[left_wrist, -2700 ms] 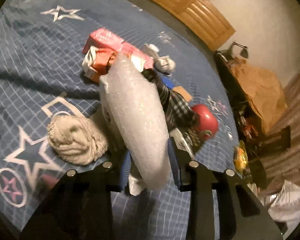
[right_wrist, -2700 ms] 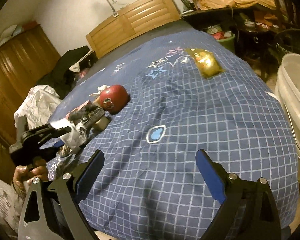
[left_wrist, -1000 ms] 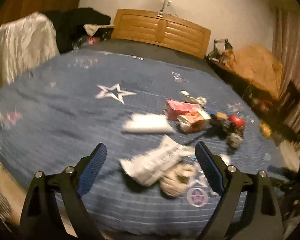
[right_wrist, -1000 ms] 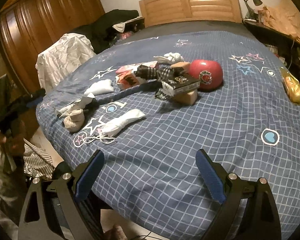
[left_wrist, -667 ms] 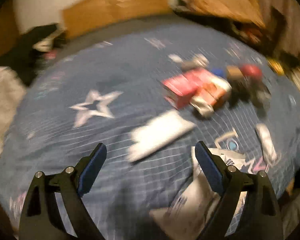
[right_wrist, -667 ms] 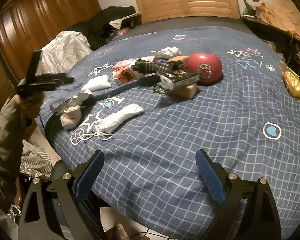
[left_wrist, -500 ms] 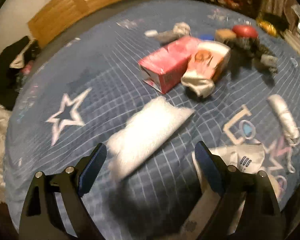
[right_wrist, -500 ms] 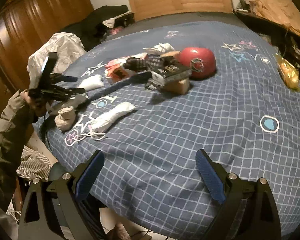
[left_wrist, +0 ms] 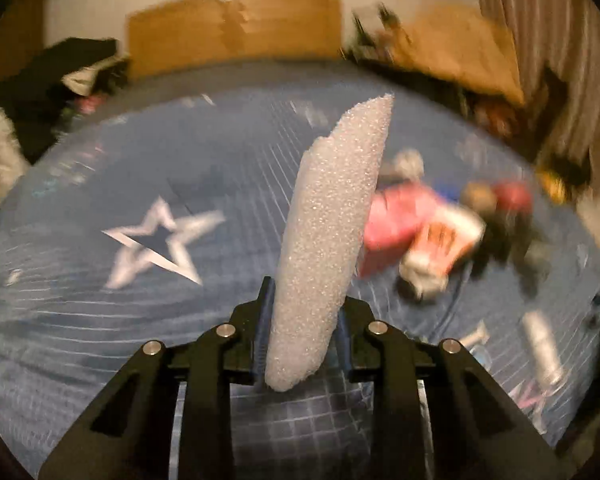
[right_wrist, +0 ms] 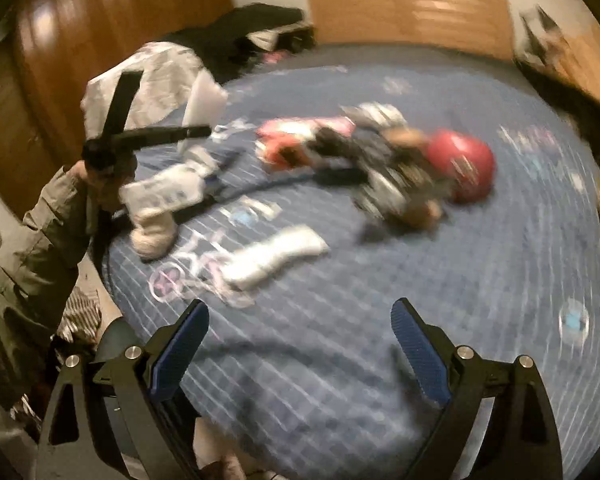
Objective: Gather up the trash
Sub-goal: 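Grasp the white foam sleeve with the left tool while the right tool grasps the wet-wipe packet, then carry the foam sleeve and wet-wipe packet over the white bucket with both tools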
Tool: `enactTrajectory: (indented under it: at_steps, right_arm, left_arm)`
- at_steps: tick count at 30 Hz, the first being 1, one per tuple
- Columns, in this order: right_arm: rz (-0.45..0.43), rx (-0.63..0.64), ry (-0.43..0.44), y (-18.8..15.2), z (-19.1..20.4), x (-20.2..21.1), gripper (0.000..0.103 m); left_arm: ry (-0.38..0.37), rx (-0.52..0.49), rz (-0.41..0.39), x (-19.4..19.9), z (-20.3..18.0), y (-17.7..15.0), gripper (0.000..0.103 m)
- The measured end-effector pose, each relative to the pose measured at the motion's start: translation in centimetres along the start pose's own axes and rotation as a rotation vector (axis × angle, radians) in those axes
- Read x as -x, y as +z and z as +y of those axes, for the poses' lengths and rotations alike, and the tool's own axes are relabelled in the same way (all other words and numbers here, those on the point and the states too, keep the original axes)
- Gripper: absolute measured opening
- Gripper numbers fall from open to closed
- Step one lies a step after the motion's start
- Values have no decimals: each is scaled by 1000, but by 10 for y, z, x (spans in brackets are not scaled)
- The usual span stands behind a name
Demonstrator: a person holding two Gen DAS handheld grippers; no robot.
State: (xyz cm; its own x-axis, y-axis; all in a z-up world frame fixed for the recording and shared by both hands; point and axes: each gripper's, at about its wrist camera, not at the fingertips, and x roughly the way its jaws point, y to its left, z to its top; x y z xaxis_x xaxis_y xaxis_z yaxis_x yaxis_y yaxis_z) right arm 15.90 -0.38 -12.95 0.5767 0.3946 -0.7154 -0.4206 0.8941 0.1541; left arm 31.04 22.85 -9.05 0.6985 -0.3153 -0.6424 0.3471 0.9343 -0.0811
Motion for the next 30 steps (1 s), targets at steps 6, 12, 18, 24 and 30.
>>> enactTrajectory:
  at_steps: [6,12,18,24,30]
  right_arm:
    - [-129,306,84,54,49,-17,92]
    - [11,1053,173,96,125,-79,92]
    - [99,1568,295,109,182,-119,92]
    - [270,1780,360,101,192,-161,47]
    - [404,1471,397,135,166,-154,35]
  left_arm:
    - [183,181,-196,96,35,-2,26]
    - [205,222,-236,157,21,-61,26]
    - [169,333,-201,157,19,-109,26]
    - [142,418,-143,143,31,-139,26]
    - [130,453,-116,133,31,-147,26]
